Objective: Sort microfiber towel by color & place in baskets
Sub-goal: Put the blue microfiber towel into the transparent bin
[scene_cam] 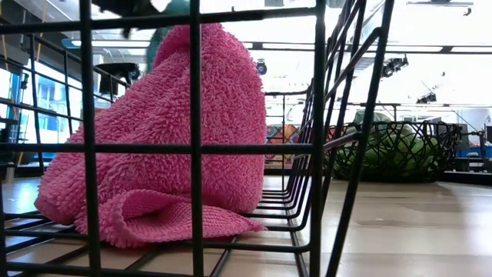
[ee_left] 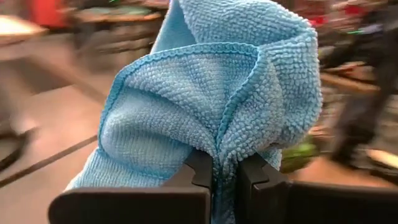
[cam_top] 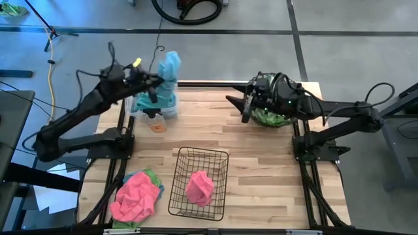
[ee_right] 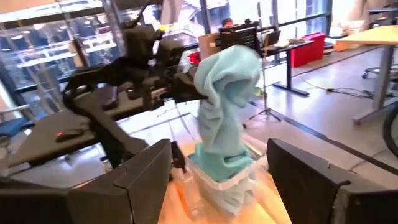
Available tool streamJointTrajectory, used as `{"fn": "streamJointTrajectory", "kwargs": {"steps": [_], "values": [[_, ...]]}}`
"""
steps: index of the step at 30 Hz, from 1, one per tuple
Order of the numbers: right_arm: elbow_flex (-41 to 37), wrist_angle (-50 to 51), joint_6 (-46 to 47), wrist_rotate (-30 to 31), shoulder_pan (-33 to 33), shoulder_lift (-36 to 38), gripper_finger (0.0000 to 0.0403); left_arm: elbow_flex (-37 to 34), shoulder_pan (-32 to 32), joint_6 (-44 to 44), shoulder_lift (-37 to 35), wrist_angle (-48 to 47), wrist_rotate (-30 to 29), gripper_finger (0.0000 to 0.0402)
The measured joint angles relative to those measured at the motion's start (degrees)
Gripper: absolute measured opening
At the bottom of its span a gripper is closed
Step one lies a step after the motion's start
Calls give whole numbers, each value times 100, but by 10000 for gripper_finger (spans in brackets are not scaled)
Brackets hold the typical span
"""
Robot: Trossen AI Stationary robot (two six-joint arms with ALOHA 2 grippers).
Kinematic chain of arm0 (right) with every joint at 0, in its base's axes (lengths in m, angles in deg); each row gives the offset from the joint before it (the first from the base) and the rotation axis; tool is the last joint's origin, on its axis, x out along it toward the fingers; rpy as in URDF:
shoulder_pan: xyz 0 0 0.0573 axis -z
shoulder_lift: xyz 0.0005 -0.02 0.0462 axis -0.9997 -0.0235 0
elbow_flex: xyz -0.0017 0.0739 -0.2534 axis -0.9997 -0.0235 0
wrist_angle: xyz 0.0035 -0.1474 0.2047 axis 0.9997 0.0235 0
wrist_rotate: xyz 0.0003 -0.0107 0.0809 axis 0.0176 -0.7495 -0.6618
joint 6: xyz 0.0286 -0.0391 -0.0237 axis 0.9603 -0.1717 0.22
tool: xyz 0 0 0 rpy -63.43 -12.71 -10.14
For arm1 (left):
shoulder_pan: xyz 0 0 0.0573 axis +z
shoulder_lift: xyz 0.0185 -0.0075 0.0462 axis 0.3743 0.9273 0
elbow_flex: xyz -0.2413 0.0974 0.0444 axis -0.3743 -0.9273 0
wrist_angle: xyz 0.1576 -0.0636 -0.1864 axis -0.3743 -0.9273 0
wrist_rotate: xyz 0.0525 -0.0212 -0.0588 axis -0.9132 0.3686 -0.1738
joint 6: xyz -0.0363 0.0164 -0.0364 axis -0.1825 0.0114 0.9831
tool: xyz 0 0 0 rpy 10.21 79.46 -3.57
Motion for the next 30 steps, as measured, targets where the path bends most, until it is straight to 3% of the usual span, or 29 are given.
{"fn": "streamJointTrajectory", "kwargs": {"steps": [6, 11, 14, 21, 25, 30], "values": [[0, 242, 0, 16, 268, 3, 261, -374, 191, 671, -379, -1593, -1831, 1], [0, 416, 148, -127, 447, 3, 261, -508, 244, 2098, -216, -2874, -2471, 1], [0, 501, 162, -253, 518, 3, 261, -457, 375, 2676, 42, -3215, -2325, 1], [0, 658, 293, -341, 620, 3, 261, 233, 810, 2911, 1028, -4294, -1308, 1], [-2, 890, 455, -466, 656, 2, 261, 912, 989, 2654, 1837, -5198, -1298, 1], [-5, 1105, 779, -473, 656, 1, 262, 1618, 1049, 2474, 2773, -5630, -1617, 1]]}}
